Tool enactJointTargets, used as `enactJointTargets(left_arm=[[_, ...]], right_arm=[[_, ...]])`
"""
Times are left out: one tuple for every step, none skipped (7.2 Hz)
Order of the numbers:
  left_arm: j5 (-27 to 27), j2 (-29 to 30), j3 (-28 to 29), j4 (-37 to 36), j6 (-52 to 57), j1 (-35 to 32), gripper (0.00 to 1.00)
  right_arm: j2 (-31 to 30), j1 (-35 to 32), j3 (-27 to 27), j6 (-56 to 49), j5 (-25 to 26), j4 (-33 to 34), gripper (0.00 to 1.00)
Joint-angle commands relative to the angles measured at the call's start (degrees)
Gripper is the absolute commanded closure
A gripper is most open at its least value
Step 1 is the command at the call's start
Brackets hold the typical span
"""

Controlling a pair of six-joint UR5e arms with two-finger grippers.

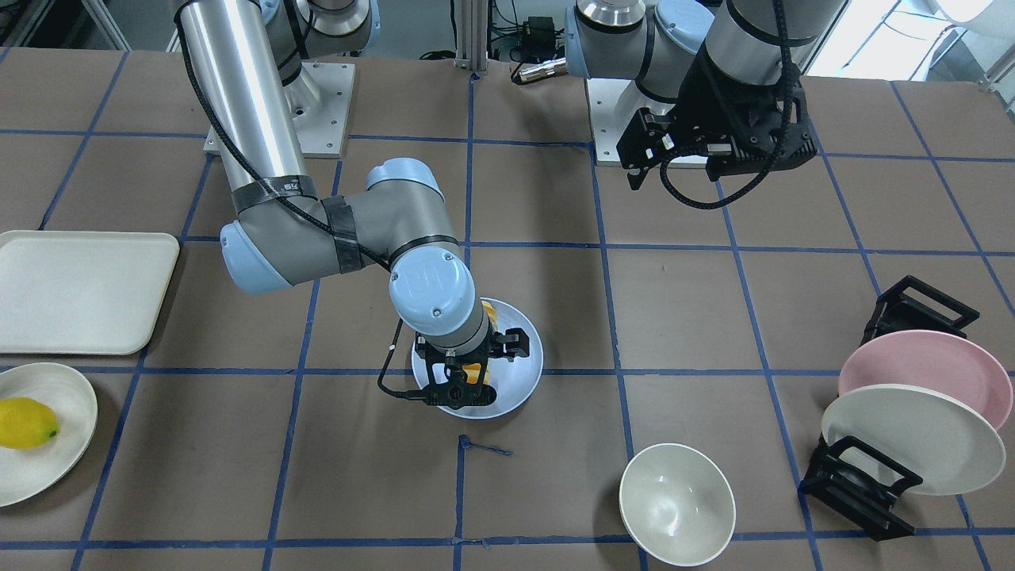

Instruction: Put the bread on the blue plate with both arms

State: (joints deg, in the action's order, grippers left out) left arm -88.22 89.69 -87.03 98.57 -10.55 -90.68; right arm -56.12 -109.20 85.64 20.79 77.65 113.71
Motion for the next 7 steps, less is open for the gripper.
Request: enactJointTargets(left_arm=[[-0.1,0.0,0.0,0.0,0.1,0.2,0.00],[-0.2,0.0,0.0,0.0,0.1,0.2,0.00],[-0.2,-0.1,0.0,0.0,0.0,0.2,0.00],[-0.2,-0.1,0.0,0.0,0.0,0.2,0.00],[-0.2,-0.3,-0.1,0.0,0.0,0.2,0.00],[-0.3,-0.3,-0.1,0.0,0.1,0.2,0.00],[-0.4,-0.3,-0.1,-0.1,0.1,0.2,0.00]], right_arm=[[-3.8,2.2,-2.6,-1.2,3.4,-7.0,0.00],[-7.7,4.9,-3.2,-1.2,4.8,-11.7,0.00],[-11.9,8.4,-3.2,-1.5,5.1,-15.6,0.00],[-17.0,10.7,-2.4,-5.5,6.2,-18.9,0.00],[-21.1,12.9,-2.1,-6.9,9.2,-24.7,0.00],[-24.4,15.0,-2.1,-7.5,10.9,-26.8,0.00],[-26.9,16.0,-2.1,-8.3,11.5,-27.8,0.00]])
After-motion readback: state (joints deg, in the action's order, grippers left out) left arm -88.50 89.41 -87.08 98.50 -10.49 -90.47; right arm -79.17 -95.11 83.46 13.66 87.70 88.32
